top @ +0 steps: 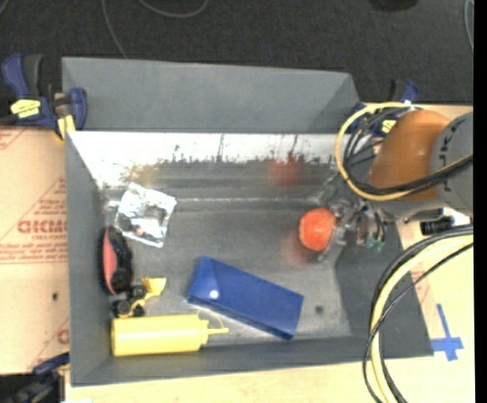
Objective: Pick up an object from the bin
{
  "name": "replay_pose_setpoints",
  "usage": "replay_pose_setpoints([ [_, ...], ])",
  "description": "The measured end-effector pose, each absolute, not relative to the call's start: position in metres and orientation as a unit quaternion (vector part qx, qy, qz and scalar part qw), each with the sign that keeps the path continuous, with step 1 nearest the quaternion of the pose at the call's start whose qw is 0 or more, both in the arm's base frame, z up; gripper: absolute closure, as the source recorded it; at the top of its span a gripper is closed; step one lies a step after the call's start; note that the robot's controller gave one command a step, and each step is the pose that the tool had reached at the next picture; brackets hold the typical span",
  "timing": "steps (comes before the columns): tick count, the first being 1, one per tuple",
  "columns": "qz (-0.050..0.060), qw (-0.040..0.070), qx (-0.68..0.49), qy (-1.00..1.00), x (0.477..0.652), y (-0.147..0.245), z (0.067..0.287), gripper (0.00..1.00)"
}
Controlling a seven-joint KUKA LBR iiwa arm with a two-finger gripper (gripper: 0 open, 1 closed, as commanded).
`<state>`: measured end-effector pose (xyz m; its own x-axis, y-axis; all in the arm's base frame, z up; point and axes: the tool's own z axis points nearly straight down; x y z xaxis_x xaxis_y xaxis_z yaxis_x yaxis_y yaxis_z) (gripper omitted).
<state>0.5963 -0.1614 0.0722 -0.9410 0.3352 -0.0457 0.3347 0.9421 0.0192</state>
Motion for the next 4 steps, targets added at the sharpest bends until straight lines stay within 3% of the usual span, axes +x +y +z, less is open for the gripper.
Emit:
replay_pose_setpoints([
  [1, 0.006, 0.024, 0.170, 0.985, 0.596, -0.161, 0.072, 1.00],
  [2, 0.005, 0.026, 0.152, 0.988, 0.599, -0.150, 0.180, 1.00],
  [3, 0.005, 0.026, 0.152, 0.988, 0.599, -0.150, 0.180, 1.00],
  [4, 0.005, 0.024, 0.145, 0.989, 0.596, -0.147, 0.227, 1.00],
])
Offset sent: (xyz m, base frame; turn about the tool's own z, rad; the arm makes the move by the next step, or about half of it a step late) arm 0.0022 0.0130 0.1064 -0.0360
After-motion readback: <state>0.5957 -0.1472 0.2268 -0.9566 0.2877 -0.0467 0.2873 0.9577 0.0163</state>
